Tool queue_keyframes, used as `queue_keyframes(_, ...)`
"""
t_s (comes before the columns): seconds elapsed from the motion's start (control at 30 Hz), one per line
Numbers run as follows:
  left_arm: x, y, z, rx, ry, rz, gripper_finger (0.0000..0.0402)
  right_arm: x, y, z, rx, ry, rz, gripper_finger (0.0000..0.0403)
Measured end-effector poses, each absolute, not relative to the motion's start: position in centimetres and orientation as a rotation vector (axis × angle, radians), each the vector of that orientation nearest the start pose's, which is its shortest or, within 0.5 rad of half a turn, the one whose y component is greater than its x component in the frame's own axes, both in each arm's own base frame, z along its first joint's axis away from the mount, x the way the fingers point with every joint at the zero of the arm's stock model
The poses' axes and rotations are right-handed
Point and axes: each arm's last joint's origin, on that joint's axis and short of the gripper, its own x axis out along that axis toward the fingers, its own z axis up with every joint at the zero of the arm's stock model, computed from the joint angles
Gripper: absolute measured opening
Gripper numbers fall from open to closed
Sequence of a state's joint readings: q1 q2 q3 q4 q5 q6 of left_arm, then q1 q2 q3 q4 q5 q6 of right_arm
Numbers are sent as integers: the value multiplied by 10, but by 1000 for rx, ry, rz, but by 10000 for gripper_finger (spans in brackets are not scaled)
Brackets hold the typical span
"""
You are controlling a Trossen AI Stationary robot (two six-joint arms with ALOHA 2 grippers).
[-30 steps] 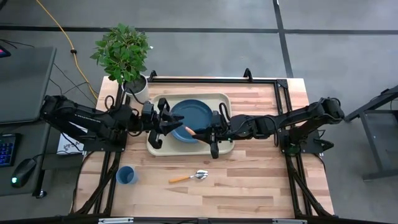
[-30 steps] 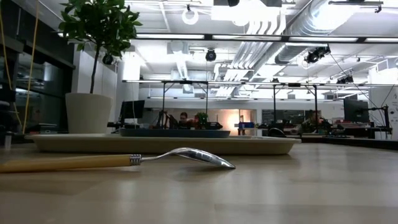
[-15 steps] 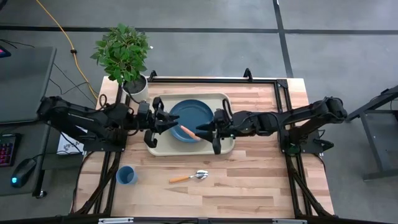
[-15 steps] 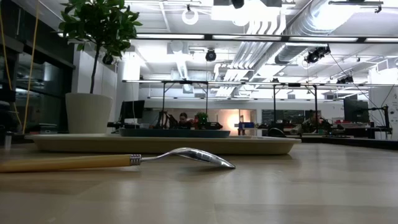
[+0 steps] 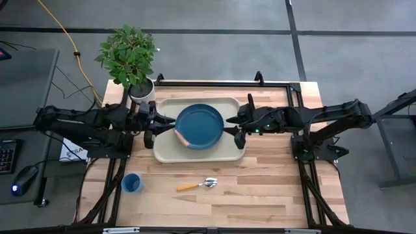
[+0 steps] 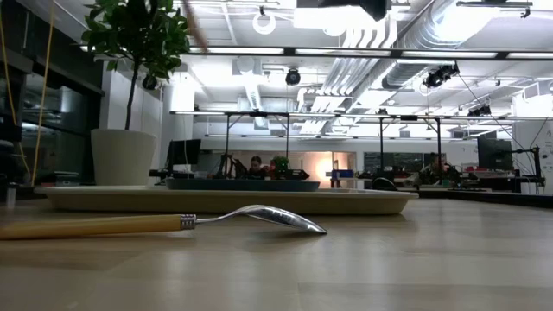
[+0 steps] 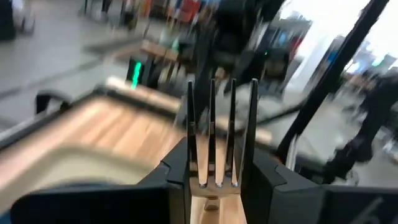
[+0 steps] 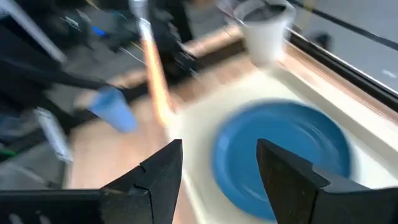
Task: Pick and place plate/cup/fork/spoon on tray
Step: Put the fork beside the plate on the serving tray
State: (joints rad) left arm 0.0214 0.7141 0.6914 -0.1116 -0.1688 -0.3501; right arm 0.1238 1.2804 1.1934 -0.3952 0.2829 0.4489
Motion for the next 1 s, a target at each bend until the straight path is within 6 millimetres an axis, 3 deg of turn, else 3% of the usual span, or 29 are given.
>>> queue_keyframes(0.13,157,8,305,-373,240,221,67,272,25,342,340,518,-310,197)
queue_keyframes(0.37,151,14,283,-576,520,63,67,270,25,333,354,598,-341,197)
queue_keyframes(0.63,145,53,257,-722,626,195,67,269,25,333,359,597,-349,197)
queue_keyframes(0.77,145,73,231,-881,648,161,67,269,25,333,359,597,-350,197)
queue_keyframes(1.0,142,102,187,-1061,702,317,67,269,24,333,356,594,-359,197)
